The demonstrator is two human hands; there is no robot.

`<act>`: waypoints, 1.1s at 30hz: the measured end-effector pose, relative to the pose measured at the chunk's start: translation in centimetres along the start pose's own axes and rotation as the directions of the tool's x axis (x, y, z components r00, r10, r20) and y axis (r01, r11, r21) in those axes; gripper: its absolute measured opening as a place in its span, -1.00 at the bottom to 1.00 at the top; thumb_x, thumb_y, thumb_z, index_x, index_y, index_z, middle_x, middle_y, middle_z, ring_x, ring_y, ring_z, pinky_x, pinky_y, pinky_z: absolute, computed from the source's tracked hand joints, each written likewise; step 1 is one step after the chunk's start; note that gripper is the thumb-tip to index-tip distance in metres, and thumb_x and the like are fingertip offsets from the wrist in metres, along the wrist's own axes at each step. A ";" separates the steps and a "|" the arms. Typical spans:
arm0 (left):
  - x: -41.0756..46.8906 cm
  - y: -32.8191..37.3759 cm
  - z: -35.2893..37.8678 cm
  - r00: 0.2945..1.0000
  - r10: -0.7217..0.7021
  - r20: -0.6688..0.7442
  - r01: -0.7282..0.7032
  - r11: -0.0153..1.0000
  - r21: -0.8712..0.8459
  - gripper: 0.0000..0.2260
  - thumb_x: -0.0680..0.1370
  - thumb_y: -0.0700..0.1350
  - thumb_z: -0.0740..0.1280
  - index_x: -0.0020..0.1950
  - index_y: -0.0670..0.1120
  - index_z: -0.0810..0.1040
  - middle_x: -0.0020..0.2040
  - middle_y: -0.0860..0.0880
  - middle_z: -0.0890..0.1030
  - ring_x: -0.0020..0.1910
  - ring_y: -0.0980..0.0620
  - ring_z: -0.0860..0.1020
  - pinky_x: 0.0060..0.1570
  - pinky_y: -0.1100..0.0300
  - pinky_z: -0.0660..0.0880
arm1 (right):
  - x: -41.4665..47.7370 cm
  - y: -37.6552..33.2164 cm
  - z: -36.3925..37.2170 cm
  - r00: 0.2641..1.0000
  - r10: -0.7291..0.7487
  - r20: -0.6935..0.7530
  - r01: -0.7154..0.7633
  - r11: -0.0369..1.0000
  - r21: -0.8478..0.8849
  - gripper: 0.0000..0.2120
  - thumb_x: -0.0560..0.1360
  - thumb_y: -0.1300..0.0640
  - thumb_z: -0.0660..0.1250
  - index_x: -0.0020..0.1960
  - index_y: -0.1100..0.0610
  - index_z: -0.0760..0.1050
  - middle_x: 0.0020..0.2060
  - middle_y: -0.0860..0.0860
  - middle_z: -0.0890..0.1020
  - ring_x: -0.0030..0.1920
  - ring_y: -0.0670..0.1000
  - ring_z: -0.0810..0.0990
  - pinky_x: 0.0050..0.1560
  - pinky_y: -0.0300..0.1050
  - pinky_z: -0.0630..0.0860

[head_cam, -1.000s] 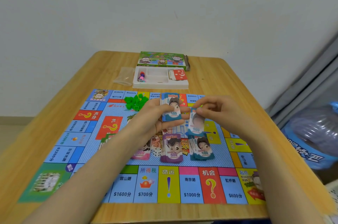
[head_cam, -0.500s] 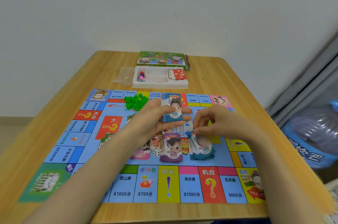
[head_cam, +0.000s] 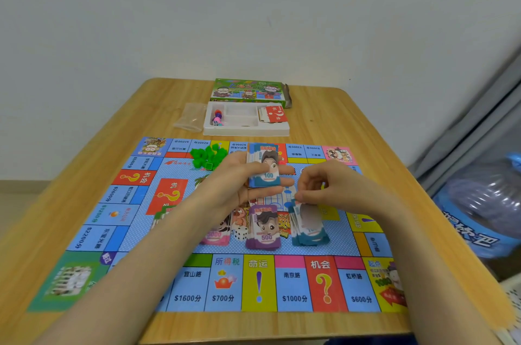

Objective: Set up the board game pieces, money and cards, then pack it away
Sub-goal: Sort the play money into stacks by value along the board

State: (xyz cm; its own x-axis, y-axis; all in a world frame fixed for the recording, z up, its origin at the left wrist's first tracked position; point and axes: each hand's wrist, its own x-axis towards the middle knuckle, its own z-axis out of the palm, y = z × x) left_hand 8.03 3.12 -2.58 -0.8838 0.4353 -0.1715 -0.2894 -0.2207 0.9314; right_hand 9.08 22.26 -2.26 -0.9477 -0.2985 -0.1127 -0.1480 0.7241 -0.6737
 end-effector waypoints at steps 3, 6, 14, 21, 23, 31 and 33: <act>0.0 0.0 0.0 1.000 -0.002 0.000 0.002 1.000 -0.003 -0.85 0.62 -0.29 0.16 0.13 -0.18 0.47 -0.01 -0.16 0.69 -0.05 -0.11 0.68 -0.25 0.23 0.61 | 0.1 0.2 0.0 1.000 -0.021 -0.004 0.021 1.000 -0.021 -0.87 0.44 0.17 0.43 -0.27 0.11 0.54 -0.38 -0.09 0.56 -0.41 -0.22 0.44 -0.36 -0.37 0.38; 0.0 0.0 0.0 1.000 -0.004 0.003 0.004 1.000 -0.008 -0.84 0.62 -0.29 0.16 0.16 -0.20 0.47 -0.01 -0.16 0.69 -0.05 -0.10 0.68 -0.27 0.25 0.60 | 0.2 0.5 0.0 0.999 -0.035 -0.004 0.035 0.998 -0.046 -0.86 0.44 0.16 0.42 -0.28 0.09 0.53 -0.38 -0.09 0.55 -0.41 -0.20 0.43 -0.35 -0.35 0.38; 0.1 0.1 -0.1 1.000 0.001 0.008 -0.001 1.000 -0.024 -0.82 0.59 -0.28 0.22 0.18 -0.21 0.48 -0.04 -0.13 0.70 -0.08 -0.08 0.68 -0.29 0.29 0.59 | 0.7 0.3 0.5 0.944 -0.178 -0.278 0.194 0.980 0.031 -0.88 0.53 0.20 0.29 -0.08 -0.01 0.50 -0.17 -0.10 0.59 -0.15 -0.18 0.52 -0.18 -0.36 0.42; -0.1 0.1 0.1 1.000 -0.006 -0.001 0.006 0.997 0.072 -0.83 0.53 -0.27 0.33 0.11 -0.17 0.53 -0.11 -0.05 0.71 -0.15 -0.04 0.69 -0.37 0.34 0.56 | 0.7 -0.3 1.2 0.863 -0.297 -0.408 0.360 0.929 0.085 -0.74 0.54 0.21 0.30 0.20 0.02 0.47 0.09 -0.19 0.57 0.01 -0.21 0.54 0.05 -0.34 0.45; -0.1 0.1 0.1 1.000 -0.013 -0.017 0.014 0.996 0.087 -0.84 0.51 -0.26 0.35 0.07 -0.16 0.55 -0.14 -0.03 0.71 -0.17 -0.02 0.69 -0.38 0.34 0.56 | 0.8 -0.2 1.5 0.833 -0.352 -0.426 0.402 0.915 0.030 -0.70 0.50 0.17 0.35 0.22 0.02 0.48 0.11 -0.19 0.57 0.04 -0.21 0.53 0.04 -0.37 0.42; 0.0 0.1 0.1 0.999 -0.007 -0.045 0.010 0.997 0.070 -0.85 0.48 -0.27 0.37 0.03 -0.16 0.55 -0.20 -0.01 0.71 -0.22 0.03 0.69 -0.42 0.35 0.54 | 0.8 -0.5 1.5 0.735 -0.393 -0.552 0.448 0.893 -0.040 -0.90 0.45 0.16 0.36 -0.07 0.03 0.62 -0.16 -0.14 0.64 -0.06 -0.23 0.57 -0.03 -0.46 0.38; 0.0 0.1 0.2 0.999 -0.002 -0.053 0.006 0.998 0.065 -0.88 0.49 -0.28 0.37 0.01 -0.16 0.55 -0.22 -0.01 0.70 -0.25 0.06 0.68 -0.42 0.35 0.54 | 0.7 -0.5 1.4 0.743 -0.327 -0.584 0.415 0.910 0.017 -0.85 0.44 0.22 0.40 -0.15 -0.04 0.61 -0.21 -0.20 0.63 -0.13 -0.24 0.55 -0.08 -0.43 0.39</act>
State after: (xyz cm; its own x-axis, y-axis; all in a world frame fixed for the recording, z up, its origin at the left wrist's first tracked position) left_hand 8.10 3.24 -2.47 -0.9015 0.3888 -0.1902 -0.2699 -0.1612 0.9493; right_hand 8.89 20.84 -3.05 -0.8207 -0.0956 0.5633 -0.5226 0.5242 -0.6724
